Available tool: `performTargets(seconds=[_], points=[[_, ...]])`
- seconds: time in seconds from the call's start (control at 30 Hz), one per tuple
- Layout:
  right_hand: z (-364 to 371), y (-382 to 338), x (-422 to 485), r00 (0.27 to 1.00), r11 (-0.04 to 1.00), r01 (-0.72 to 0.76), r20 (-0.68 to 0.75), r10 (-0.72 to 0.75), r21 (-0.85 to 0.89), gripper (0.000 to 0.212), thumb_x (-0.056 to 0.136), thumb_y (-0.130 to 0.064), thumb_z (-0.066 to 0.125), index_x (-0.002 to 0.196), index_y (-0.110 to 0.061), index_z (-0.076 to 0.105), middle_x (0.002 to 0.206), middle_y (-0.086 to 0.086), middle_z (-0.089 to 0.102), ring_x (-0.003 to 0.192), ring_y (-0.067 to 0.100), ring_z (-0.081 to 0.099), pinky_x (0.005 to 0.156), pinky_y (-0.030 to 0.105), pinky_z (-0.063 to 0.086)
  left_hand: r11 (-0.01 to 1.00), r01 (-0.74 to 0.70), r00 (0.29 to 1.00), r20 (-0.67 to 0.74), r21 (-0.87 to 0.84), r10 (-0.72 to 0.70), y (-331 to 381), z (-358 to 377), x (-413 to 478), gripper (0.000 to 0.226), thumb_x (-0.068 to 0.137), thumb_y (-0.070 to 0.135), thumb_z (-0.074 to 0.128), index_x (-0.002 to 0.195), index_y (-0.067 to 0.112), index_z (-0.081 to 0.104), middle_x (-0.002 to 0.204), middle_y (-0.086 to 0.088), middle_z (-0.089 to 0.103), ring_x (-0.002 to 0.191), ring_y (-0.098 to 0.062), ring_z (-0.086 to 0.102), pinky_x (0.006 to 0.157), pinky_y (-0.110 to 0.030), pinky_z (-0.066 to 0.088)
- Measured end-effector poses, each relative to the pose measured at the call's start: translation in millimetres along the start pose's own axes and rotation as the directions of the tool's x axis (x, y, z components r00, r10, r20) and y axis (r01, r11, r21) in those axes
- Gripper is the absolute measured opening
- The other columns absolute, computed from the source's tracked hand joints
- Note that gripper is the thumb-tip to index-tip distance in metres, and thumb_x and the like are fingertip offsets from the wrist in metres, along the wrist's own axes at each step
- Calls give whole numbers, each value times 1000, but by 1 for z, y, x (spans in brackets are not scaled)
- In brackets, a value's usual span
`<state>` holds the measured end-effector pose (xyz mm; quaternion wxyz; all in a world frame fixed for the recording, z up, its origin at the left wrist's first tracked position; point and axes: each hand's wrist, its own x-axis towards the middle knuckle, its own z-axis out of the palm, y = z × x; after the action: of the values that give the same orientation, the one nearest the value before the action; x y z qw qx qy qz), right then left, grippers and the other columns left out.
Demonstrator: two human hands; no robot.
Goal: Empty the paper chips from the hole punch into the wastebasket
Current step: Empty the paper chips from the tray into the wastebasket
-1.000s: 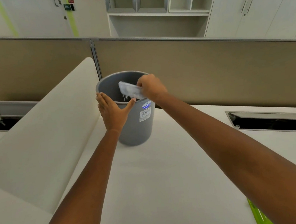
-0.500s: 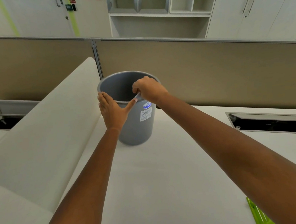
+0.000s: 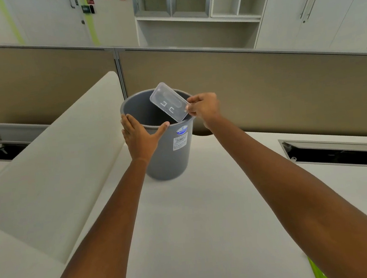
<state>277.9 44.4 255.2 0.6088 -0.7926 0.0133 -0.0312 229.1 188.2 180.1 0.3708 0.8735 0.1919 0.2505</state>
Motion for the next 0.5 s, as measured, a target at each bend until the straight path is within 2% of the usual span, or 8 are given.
performTargets(seconds=[0.07, 0.13, 0.23, 0.37, 0.5], points=[[-3, 1, -3, 994, 982, -110, 15, 109, 156, 29, 77, 15, 61, 106, 14, 63, 89, 22, 62, 80, 26, 59, 80, 30, 54, 1000, 2, 1000, -2, -6, -3, 0, 1, 0, 107, 75, 58, 61, 146, 1, 5, 157, -16, 4, 144, -33, 7, 118, -46, 15], [-5, 2, -5, 988, 960, -156, 25, 155, 231, 27, 78, 16, 59, 105, 15, 62, 94, 26, 63, 81, 27, 59, 78, 29, 52, 1000, 7, 1000, -3, -11, -7, 0, 2, 0, 107, 74, 58, 61, 146, 1, 5, 157, -16, 5, 144, -34, 8, 118, -47, 17], [-5, 2, -5, 984, 946, -175, 27, 175, 272, 27, 79, 16, 58, 106, 15, 62, 111, 32, 64, 84, 29, 62, 78, 29, 53, 1000, 13, 1000, 2, -13, -13, 0, 2, 1, 107, 74, 58, 61, 147, 2, 5, 157, -16, 5, 144, -35, 9, 117, -48, 17], [-3, 0, -7, 979, 930, -204, 47, 199, 304, 28, 80, 17, 56, 108, 14, 61, 116, 31, 63, 105, 37, 64, 81, 29, 54, 1000, 17, 1000, 8, -15, -17, -1, 1, 2, 108, 74, 58, 61, 147, 2, 5, 157, -16, 6, 144, -35, 9, 117, -48, 17], [-6, -3, -14, 960, 883, -279, 120, 252, 378, 32, 83, 14, 52, 115, 16, 55, 124, 30, 58, 112, 36, 61, 88, 31, 53, 1000, 22, 1000, 21, -13, -22, -1, 1, 4, 108, 74, 58, 62, 146, 1, 5, 157, -16, 5, 144, -35, 8, 117, -49, 16]])
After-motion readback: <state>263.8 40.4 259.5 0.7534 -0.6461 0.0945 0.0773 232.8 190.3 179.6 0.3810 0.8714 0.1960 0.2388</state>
